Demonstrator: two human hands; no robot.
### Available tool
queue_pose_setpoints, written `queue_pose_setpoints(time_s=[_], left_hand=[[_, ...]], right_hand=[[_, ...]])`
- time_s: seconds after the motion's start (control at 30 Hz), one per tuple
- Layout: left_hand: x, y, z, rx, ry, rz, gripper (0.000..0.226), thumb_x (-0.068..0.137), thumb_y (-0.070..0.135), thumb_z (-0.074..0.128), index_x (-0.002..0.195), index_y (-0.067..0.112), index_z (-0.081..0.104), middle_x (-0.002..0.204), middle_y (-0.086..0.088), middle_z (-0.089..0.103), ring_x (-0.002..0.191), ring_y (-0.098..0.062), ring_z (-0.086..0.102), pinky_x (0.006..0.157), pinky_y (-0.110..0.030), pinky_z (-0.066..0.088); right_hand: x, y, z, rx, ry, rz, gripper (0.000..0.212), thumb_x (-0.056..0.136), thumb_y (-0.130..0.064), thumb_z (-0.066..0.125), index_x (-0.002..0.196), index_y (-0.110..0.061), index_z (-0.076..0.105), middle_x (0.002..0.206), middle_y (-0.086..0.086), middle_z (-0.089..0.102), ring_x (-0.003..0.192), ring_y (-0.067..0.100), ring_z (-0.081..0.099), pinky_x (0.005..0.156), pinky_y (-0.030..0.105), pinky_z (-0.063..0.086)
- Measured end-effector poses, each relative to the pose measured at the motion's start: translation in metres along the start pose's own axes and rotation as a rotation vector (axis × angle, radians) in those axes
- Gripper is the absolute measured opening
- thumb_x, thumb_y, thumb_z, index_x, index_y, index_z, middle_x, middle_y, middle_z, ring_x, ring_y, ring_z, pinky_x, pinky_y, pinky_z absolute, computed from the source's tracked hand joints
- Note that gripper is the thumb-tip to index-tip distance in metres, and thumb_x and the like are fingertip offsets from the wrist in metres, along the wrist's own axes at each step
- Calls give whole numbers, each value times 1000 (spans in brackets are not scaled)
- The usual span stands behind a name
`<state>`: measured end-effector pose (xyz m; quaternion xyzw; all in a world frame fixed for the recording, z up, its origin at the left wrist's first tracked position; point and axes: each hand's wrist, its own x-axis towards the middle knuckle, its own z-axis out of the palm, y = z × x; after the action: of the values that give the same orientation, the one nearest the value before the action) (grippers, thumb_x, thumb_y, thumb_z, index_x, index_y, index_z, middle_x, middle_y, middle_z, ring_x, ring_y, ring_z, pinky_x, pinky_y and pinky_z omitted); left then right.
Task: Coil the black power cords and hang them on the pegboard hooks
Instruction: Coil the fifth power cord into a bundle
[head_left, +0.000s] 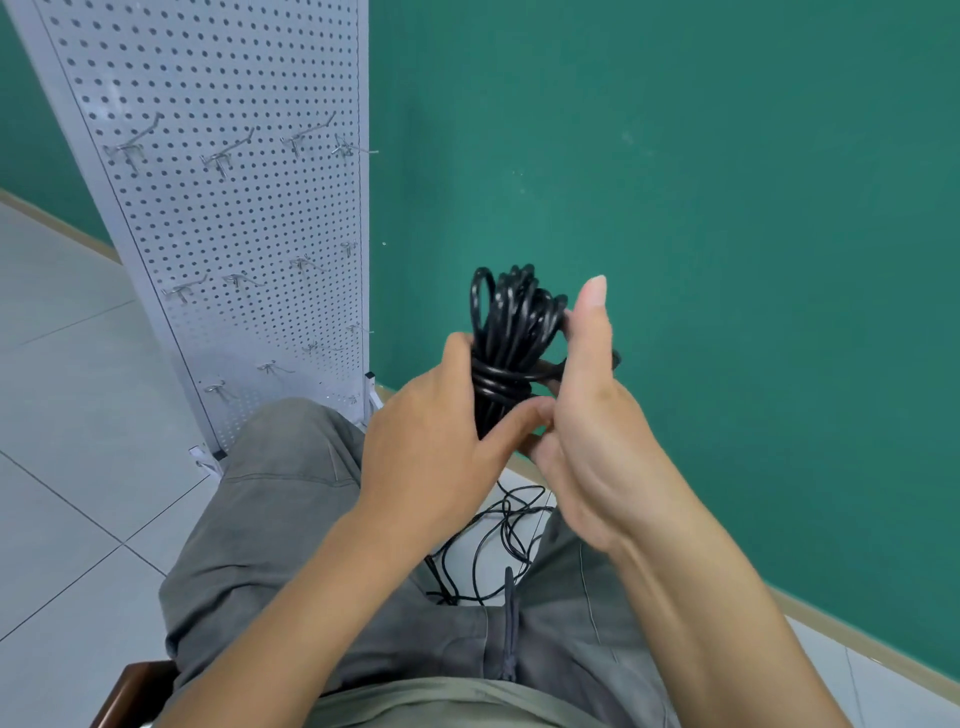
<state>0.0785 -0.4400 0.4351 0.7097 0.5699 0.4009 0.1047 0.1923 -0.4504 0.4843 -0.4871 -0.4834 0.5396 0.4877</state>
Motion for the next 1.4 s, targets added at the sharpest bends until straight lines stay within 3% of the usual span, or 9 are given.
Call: queue_pose_setpoints(time_s=[0.1,0.23,0.37,0.47,0.67,0.87,1.03,1.2,1.4], left_hand=[[-1,-5,3,-215,100,-107,60,79,86,40,103,32,46,73,16,63,68,-3,60,61,-33,47],[0,-7,7,-682,165,-282,38,80,66,59,104,36,62,93,21,74,90,-2,70,85,-37,55],[1,-7,9,-847,140,-321,18,94,45,68,104,32,65,93,22,73,91,1,68,84,-25,48],[-1,-9,10,-768,133,-275,30,81,58,67,103,38,64,95,19,73,91,-2,68,82,-29,51],[-4,-3,18,-672,37,-334,41,70,66,70,105,45,62,95,15,75,94,-11,72,89,-51,56],[-6,-3,21,-377,42,-378,49,69,77,59,102,41,55,83,19,70,83,-8,67,78,-42,56],[-5,-4,20,-268,15,-363,41,80,69,61,94,32,47,73,11,66,76,-19,64,70,-39,52],[-3,-10,21,-236,-55,-337,41,80,66,65,82,33,41,65,9,61,67,-12,60,59,-36,40],[-5,-16,29,-281,-180,-315,39,81,68,66,93,34,51,70,12,65,72,-12,63,68,-36,51]], right_hand=[[-10,1,6,9,-95,-32,54,80,-91,37,124,-63,46,146,-14,56,133,2,54,120,43,35],[-11,9,5,-46,-44,-116,55,102,-53,46,154,-45,32,127,-11,68,121,5,63,113,38,45],[-11,20,9,-194,241,-306,36,104,-27,56,139,-33,58,114,-6,71,115,5,63,102,37,53],[-7,19,6,-70,357,-330,26,95,-19,71,120,-25,71,110,-5,75,107,11,69,97,42,56],[-10,12,14,154,410,-416,34,86,5,75,104,-17,57,115,13,67,79,15,71,71,22,55],[-11,21,17,408,304,-367,42,97,8,57,129,-16,47,113,11,68,78,15,71,81,26,57],[-5,28,14,307,193,-337,12,104,-6,48,111,-9,58,92,5,75,85,14,71,83,23,56],[-1,24,8,145,198,-416,12,106,-5,44,106,-13,52,77,2,72,80,18,71,80,25,55],[8,17,-1,141,249,-392,12,105,-4,50,114,-11,55,71,-1,65,66,18,60,59,25,47]])
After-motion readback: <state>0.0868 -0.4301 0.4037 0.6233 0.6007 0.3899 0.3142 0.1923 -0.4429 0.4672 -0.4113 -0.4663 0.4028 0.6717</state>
